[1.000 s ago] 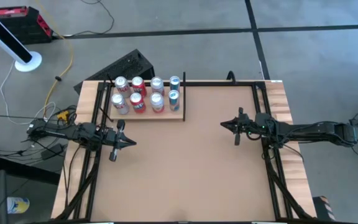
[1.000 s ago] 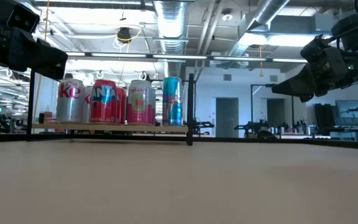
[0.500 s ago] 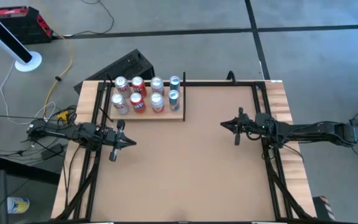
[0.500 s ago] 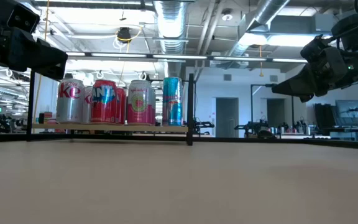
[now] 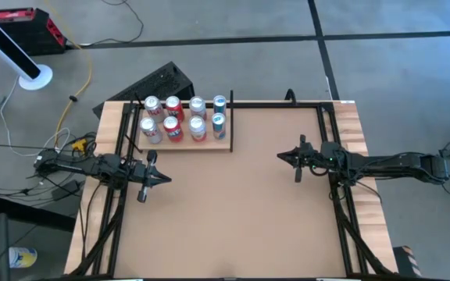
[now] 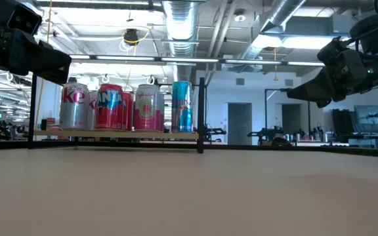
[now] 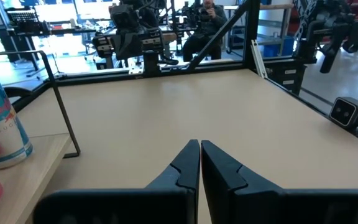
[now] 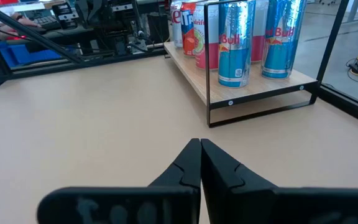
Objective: Place canned beverage on shelf
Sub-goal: Return to Home Position
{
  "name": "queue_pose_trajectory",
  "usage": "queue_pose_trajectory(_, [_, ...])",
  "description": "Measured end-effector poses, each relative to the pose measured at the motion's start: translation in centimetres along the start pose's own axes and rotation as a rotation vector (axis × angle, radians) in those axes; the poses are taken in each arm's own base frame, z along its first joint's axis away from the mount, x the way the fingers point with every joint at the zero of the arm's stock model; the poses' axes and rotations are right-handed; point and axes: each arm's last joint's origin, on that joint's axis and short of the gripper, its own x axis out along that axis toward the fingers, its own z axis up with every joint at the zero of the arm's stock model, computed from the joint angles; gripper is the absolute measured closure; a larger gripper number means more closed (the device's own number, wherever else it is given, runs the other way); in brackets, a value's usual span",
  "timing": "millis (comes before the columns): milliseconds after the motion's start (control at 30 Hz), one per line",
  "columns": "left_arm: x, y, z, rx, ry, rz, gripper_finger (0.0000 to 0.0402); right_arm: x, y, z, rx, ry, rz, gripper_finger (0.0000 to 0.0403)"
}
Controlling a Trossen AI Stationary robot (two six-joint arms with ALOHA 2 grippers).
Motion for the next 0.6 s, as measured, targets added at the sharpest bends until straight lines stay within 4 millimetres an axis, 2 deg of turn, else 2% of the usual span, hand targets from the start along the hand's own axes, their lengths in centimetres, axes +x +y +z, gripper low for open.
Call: queue_pose_trajectory(600, [0.0, 0.0, 0.0, 0.0, 0.0, 0.0, 0.0401, 0.0, 0.0, -0.01, 0.0, 0.0, 0.0, 0.0374])
